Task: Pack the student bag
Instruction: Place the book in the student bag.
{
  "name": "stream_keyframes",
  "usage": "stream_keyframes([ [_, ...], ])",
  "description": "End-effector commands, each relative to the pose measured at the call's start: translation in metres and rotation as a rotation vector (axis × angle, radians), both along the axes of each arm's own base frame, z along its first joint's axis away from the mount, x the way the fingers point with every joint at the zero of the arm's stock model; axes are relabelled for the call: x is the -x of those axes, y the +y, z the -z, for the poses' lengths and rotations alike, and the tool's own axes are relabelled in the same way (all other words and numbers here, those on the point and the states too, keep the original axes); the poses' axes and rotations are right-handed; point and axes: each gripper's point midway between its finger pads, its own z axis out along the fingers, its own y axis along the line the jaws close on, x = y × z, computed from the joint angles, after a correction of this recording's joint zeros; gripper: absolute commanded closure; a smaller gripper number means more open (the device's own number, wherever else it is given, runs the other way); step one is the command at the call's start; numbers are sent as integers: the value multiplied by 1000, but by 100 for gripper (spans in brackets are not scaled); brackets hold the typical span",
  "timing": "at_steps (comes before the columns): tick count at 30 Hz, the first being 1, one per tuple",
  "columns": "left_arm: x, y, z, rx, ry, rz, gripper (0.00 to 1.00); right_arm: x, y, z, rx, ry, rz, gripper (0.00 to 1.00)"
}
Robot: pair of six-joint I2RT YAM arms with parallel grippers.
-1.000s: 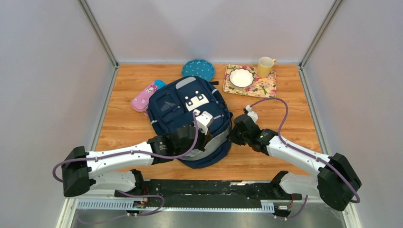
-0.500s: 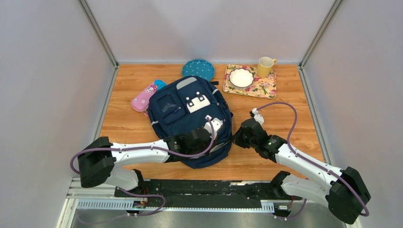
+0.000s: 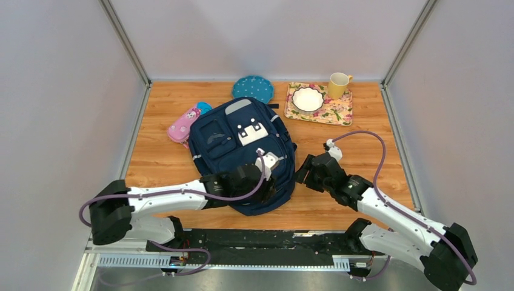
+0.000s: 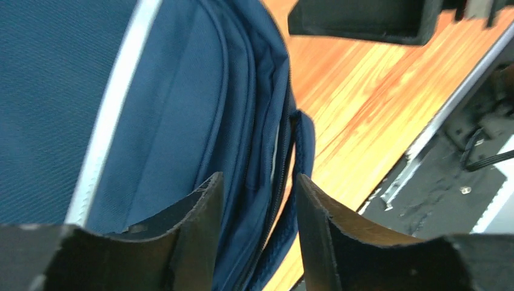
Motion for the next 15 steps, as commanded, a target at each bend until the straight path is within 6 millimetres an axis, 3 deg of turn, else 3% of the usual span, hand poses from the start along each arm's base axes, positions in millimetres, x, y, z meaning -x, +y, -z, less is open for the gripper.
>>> stream_keyframes([
  [1,-11,13,-76,157,-120,-72,40,-3,-13,-30,4,-95,20,37],
  [4,-18,36,-94,164,-175,-150,33,6,-10,-33,-32,-88,-7,34],
  [5,-20,46,-90,143,-181,-182,32,8,-8,-35,-53,-86,-19,34],
  [7,-29,83,-80,75,-201,-333,24,20,1,-31,-96,-42,-72,33],
  [9,-31,123,-49,-2,-171,-482,19,32,10,-27,-140,9,-110,33],
  [10,-29,135,-49,25,-156,-520,18,35,12,-27,-153,19,-120,33],
  [12,-25,163,-22,20,-81,-631,16,43,17,-26,-172,42,-140,33],
  [13,-25,172,-24,69,-66,-662,15,45,18,-26,-173,43,-145,33],
  [15,-23,190,-7,82,-23,-735,16,50,23,-29,-189,35,-157,33],
])
